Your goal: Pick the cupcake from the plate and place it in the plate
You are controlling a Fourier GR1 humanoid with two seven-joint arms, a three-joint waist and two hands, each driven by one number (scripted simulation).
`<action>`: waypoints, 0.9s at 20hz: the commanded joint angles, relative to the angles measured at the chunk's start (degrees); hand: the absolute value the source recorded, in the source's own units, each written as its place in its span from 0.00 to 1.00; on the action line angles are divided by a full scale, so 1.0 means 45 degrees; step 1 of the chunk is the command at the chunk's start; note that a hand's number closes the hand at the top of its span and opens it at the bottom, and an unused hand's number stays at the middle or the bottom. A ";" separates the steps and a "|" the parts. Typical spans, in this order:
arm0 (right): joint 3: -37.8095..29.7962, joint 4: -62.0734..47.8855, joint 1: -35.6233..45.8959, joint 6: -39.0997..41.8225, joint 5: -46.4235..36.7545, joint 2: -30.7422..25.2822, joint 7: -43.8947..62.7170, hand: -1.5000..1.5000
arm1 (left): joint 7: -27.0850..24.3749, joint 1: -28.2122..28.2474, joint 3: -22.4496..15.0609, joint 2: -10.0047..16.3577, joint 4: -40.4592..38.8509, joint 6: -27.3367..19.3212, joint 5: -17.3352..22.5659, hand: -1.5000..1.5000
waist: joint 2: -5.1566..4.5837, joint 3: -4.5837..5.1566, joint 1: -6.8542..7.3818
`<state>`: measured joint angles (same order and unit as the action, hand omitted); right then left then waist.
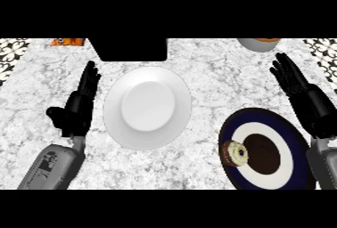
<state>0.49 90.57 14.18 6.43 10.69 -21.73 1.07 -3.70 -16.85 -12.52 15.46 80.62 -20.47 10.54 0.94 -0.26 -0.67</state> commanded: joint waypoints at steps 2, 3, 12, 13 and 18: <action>0.0605 0.0714 0.0811 0.0054 0.0838 0.1395 0.0400 1.00 | 0.0362 -0.0146 0.0047 0.0633 0.0542 0.0438 -0.0419 0.50 | -0.0182 0.0056 0.0241; 0.1342 0.1102 0.1226 -0.0248 0.0889 0.2291 0.0501 1.00 | 0.0809 -0.0799 0.0388 0.1239 0.0796 0.0980 -0.0054 0.50 | -0.0150 0.0055 0.0370; 0.4408 0.0142 -0.1134 -0.4947 -0.4471 0.4661 0.1009 0.00 | 0.1230 -0.0301 0.0819 0.2386 0.1246 0.2470 0.0771 0.50 | -0.0155 0.0050 0.0298; 0.4265 0.0128 -0.1208 -0.5749 -0.3626 0.4711 0.0750 0.00 | 0.1050 -0.0273 0.0790 0.2449 0.1360 0.2584 0.0718 0.50 | -0.0177 0.0040 0.0343; 0.5467 0.1569 -0.3106 -0.7361 -0.1837 0.4794 -0.2458 0.00 | 0.2001 -0.0457 0.1363 0.2831 0.1984 0.2601 0.0990 0.50 | -0.0152 0.0035 0.0135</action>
<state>21.46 94.08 5.80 -20.69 -0.66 -2.51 -3.10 2.16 -18.06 -7.79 27.14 87.48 -9.01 14.17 0.23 -0.04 0.59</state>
